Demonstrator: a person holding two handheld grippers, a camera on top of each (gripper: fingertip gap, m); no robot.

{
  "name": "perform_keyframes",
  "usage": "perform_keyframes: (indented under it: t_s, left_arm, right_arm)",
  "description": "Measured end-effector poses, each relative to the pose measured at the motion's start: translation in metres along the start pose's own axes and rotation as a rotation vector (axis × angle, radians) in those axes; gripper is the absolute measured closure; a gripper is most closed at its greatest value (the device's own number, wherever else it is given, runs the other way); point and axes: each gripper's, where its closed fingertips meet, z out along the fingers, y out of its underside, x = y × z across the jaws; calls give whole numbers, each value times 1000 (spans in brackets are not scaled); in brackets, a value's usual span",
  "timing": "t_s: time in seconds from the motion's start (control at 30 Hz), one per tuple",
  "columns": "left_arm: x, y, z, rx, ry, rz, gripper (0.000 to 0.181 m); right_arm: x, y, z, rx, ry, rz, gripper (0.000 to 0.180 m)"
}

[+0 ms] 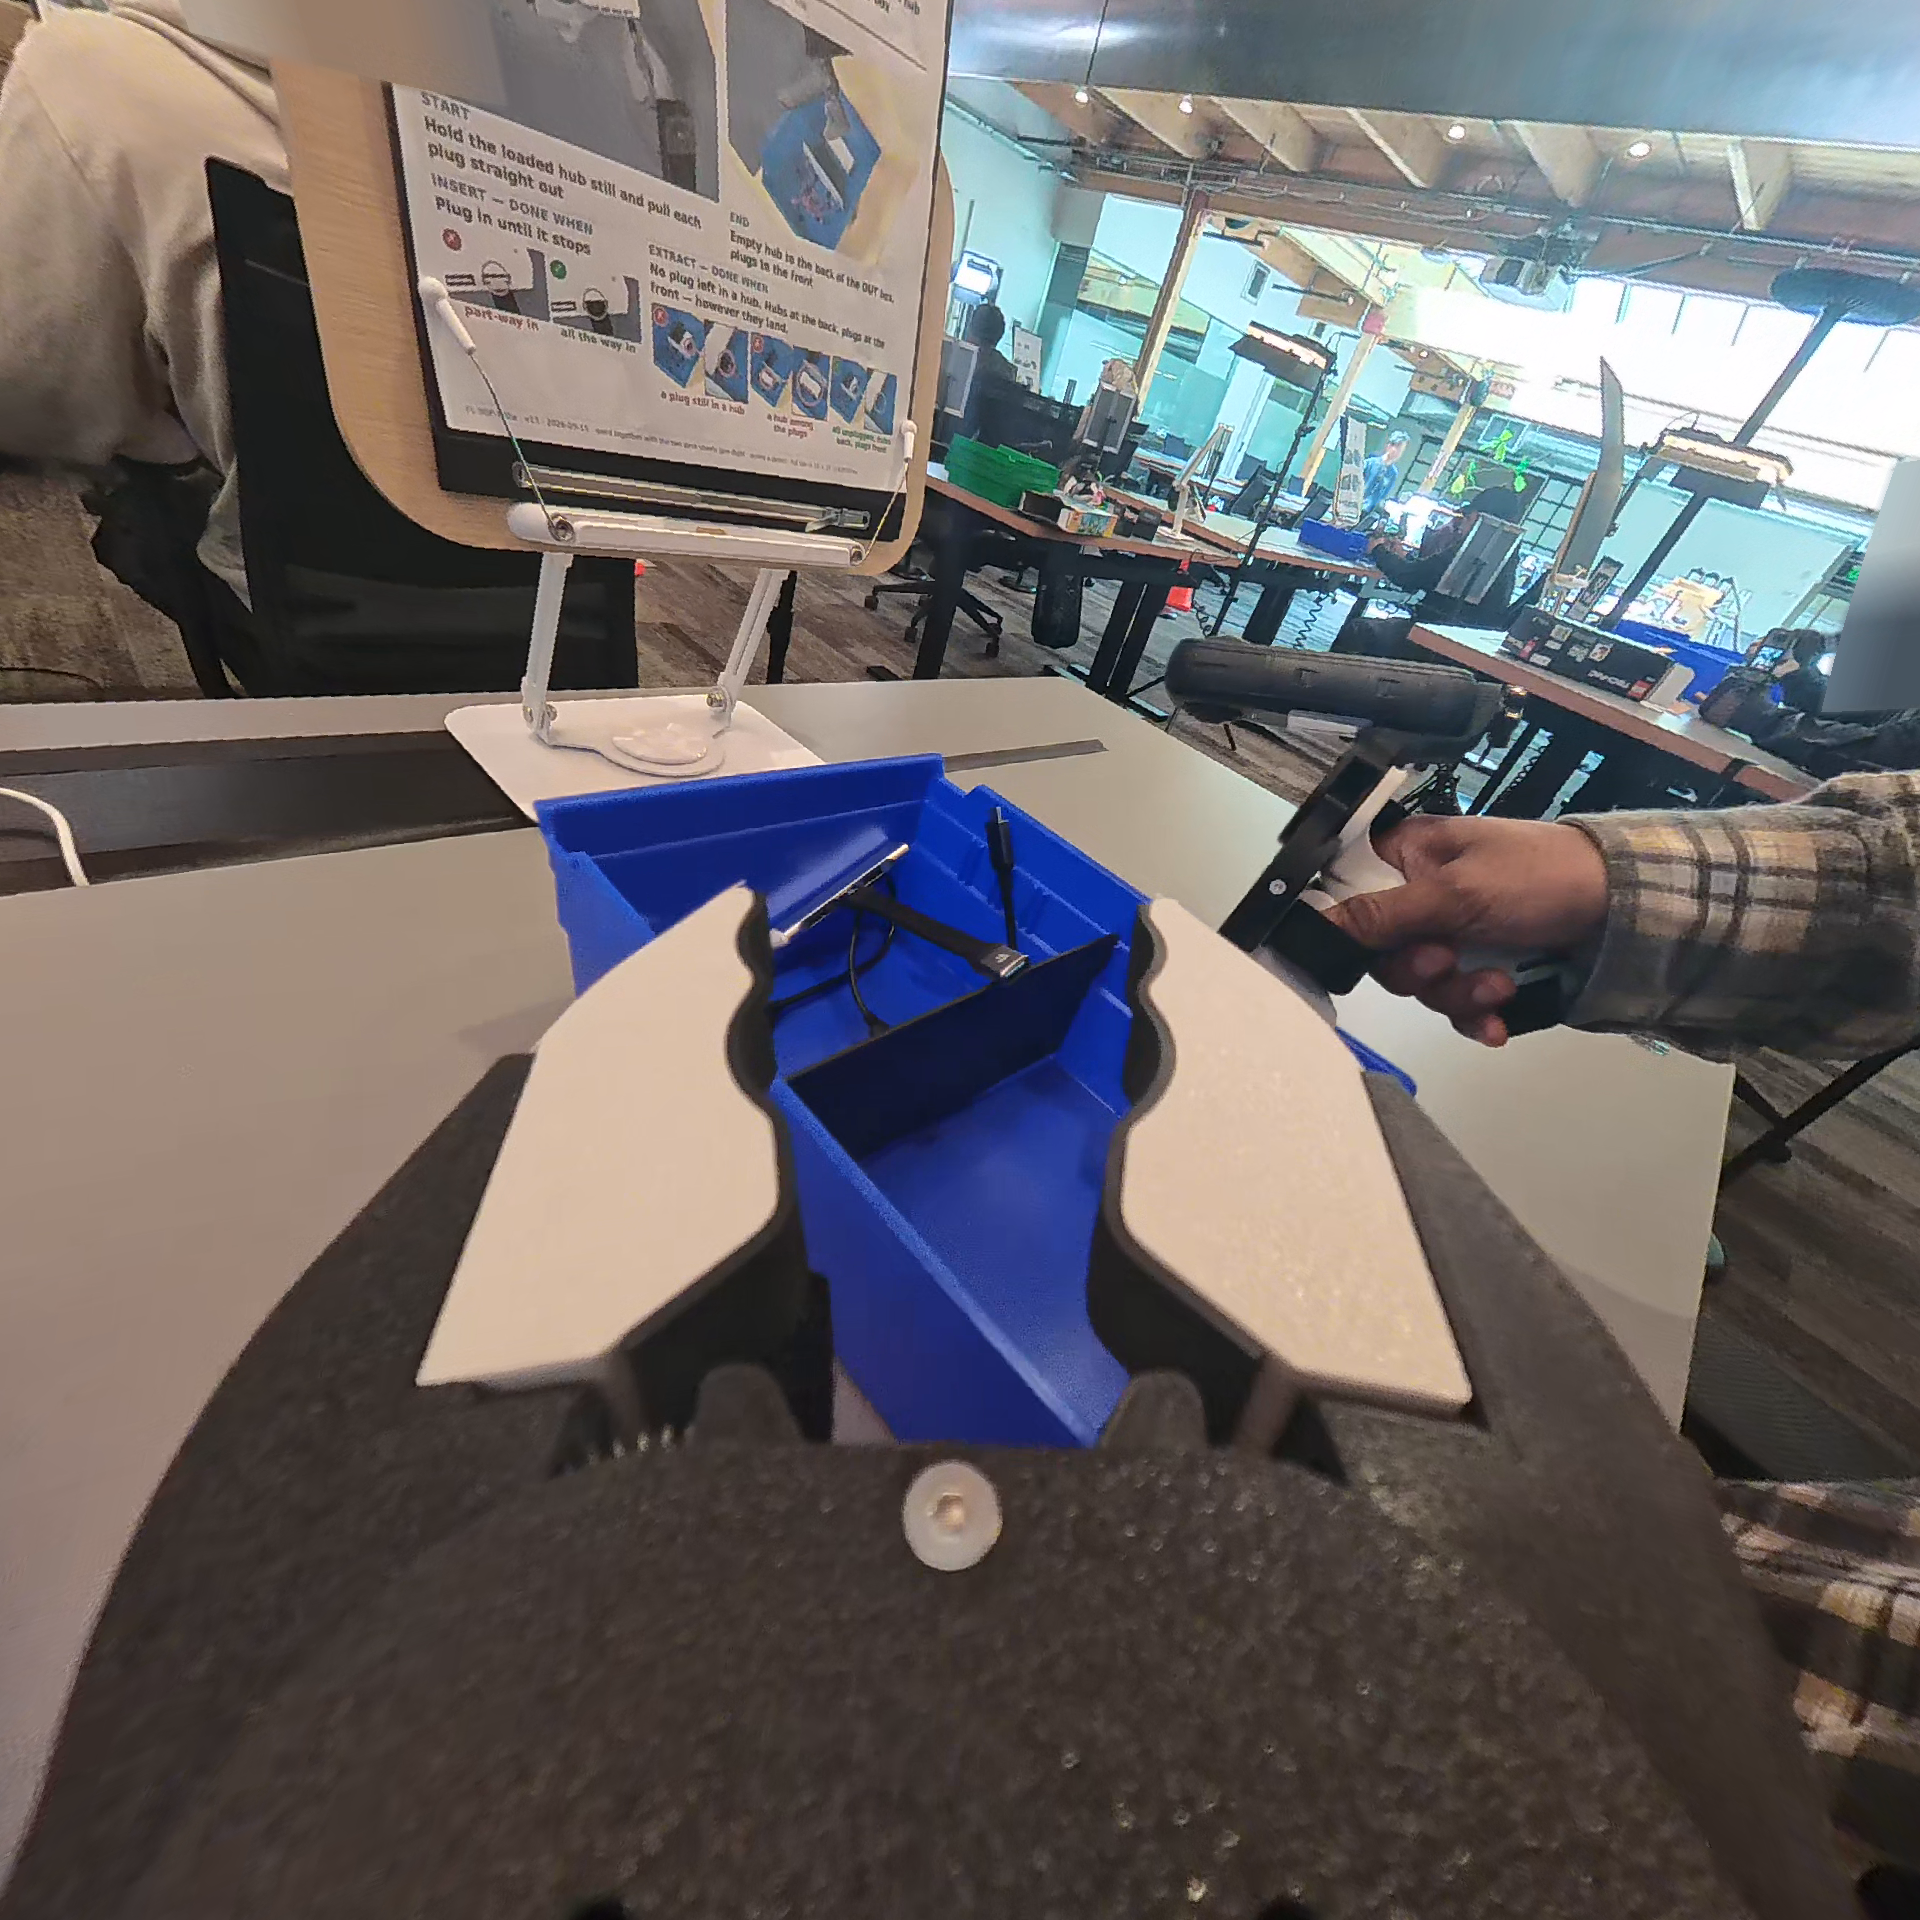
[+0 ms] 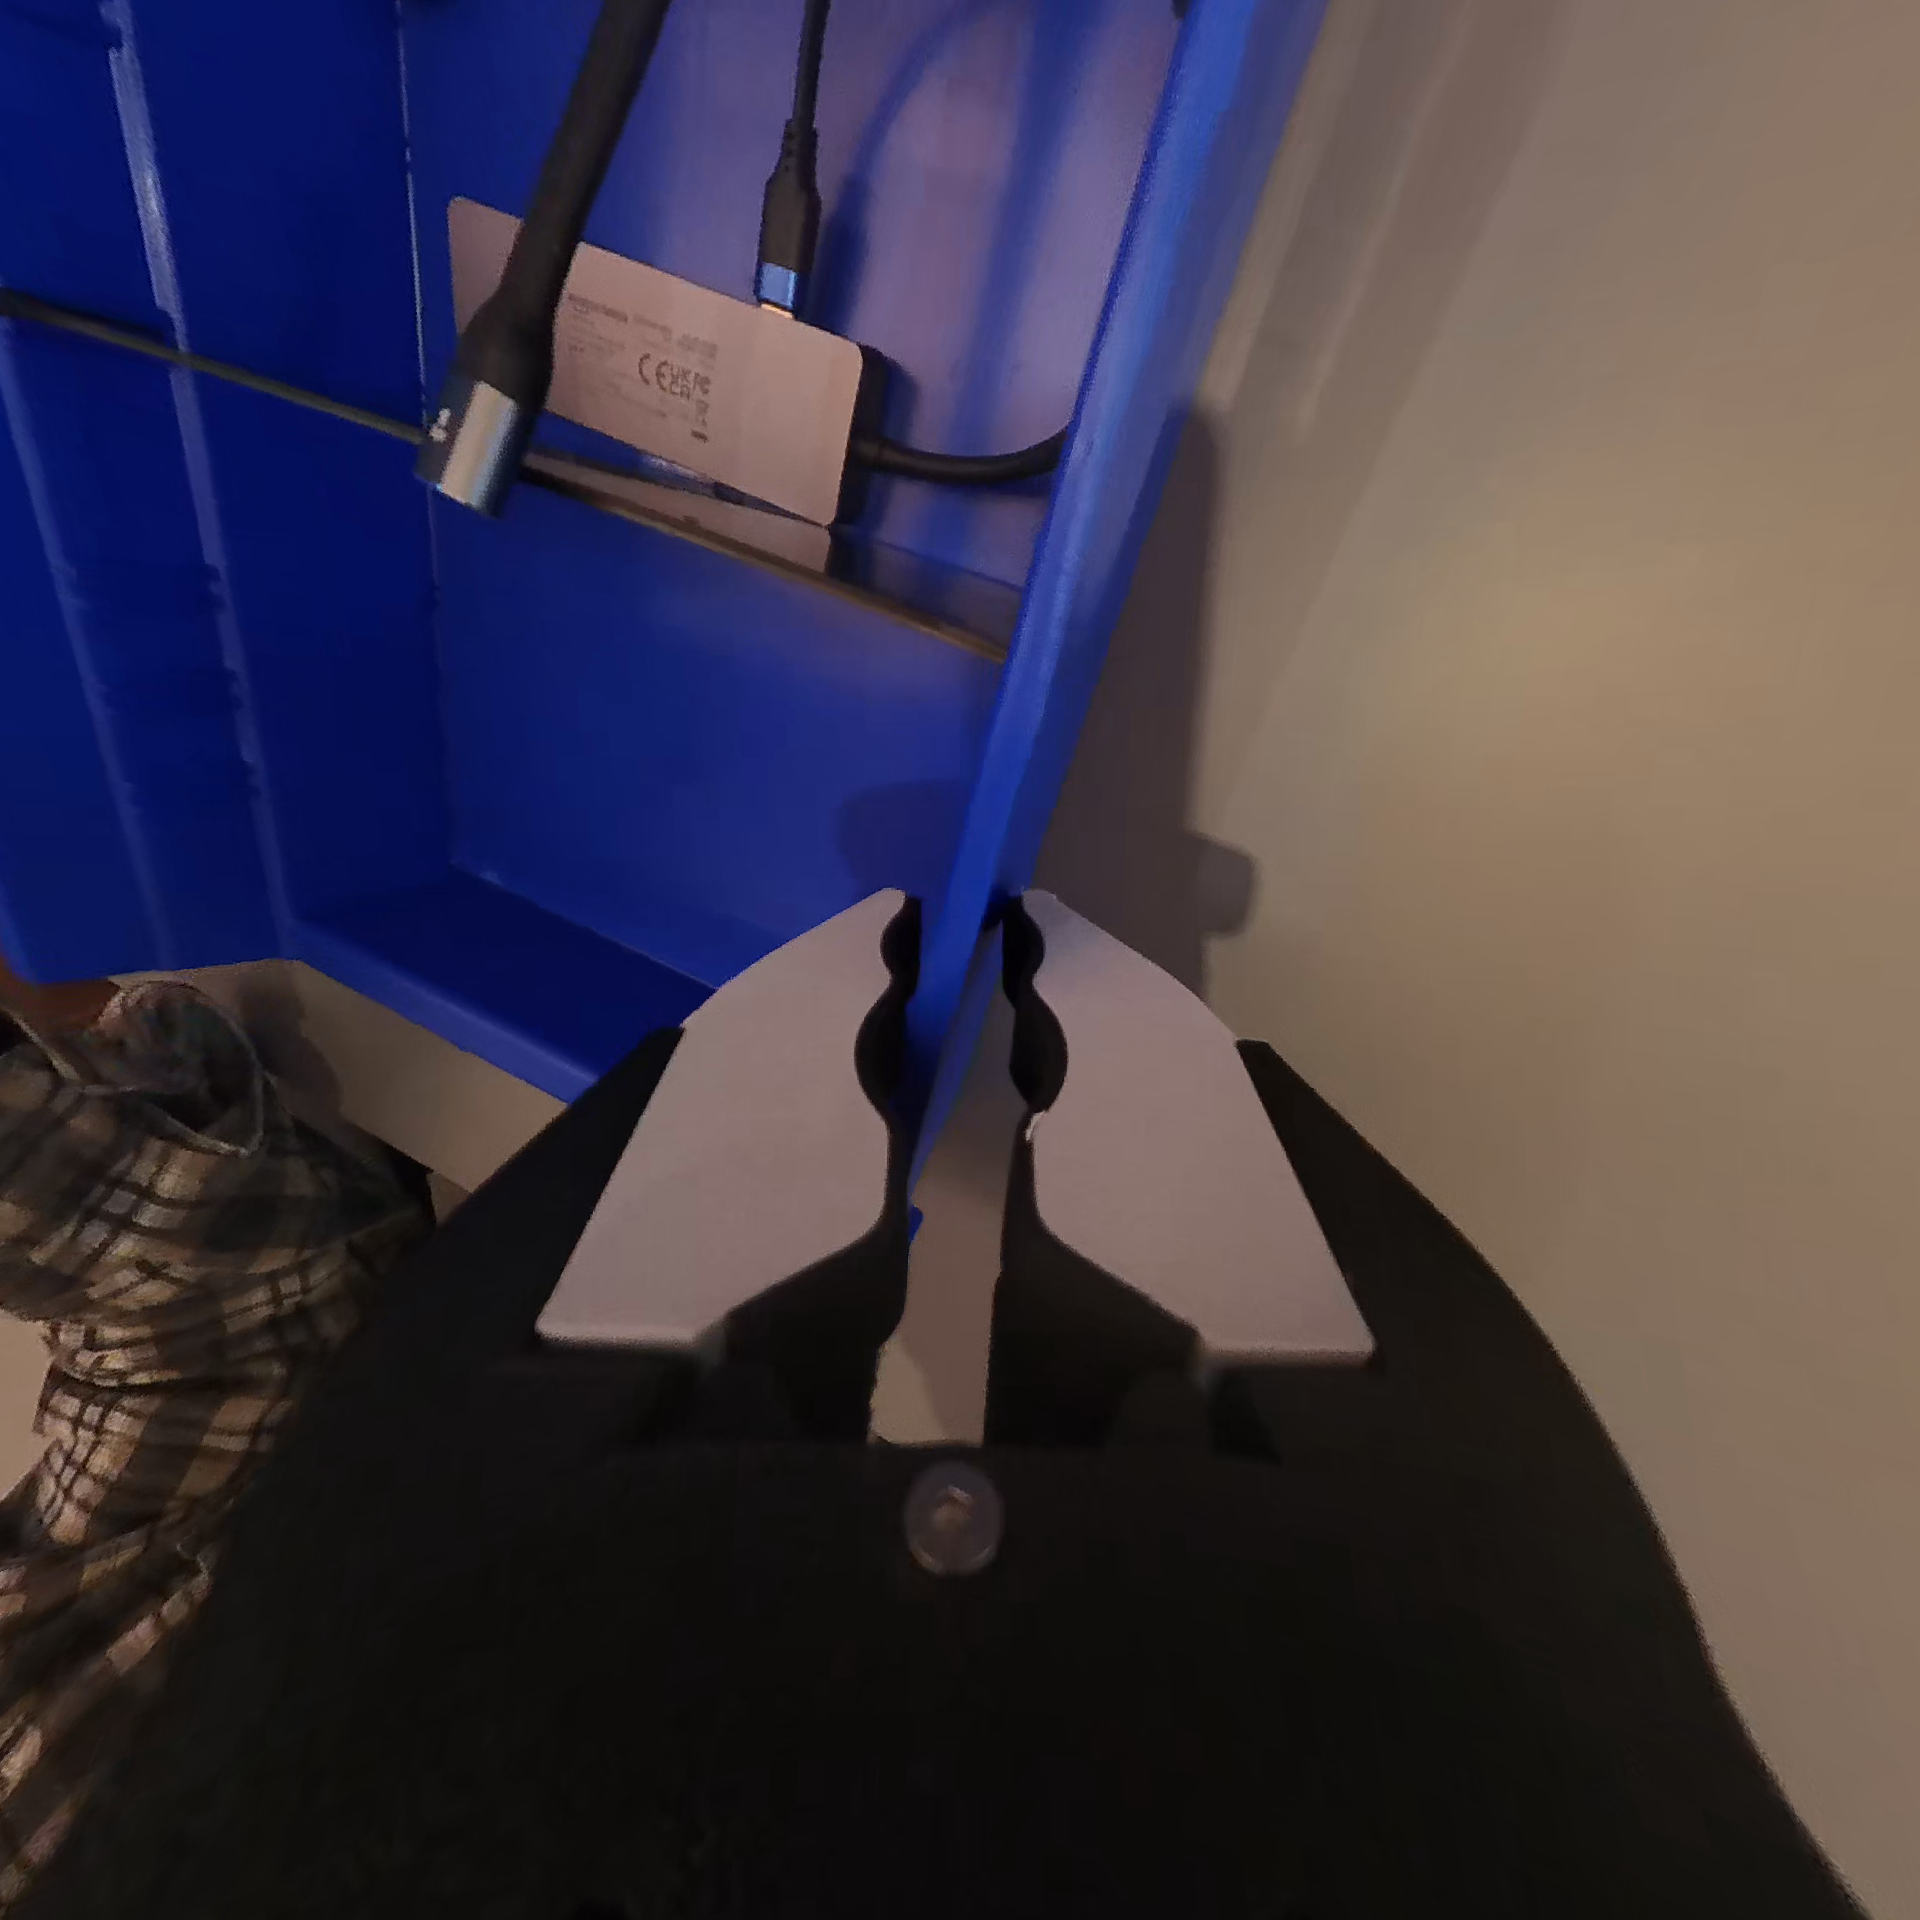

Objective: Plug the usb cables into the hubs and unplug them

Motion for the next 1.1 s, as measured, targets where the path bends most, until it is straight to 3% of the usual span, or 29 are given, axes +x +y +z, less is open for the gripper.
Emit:
perform_keyframes:
  t_s: [0.33, 0.63, 0.83, 1.1]
  left_arm:
    - [0, 0, 1, -7, -9, 8, 116]
    - [3, -1, 5, -23, -12, 21, 115]
    - [4, -7, 2, -35, -34, 41, 113]
    - [2, -14, 4, -47, -65, 66, 112]
  right_arm:
    - [-14, -3, 6, -3, -15, -56, 164]
    - [-26, -4, -6, 25, -181, -13, 138]
    - [-18, -13, -39, 163, -244, -65, 119]
    - [21, -6, -81, 396, -221, -184, 108]
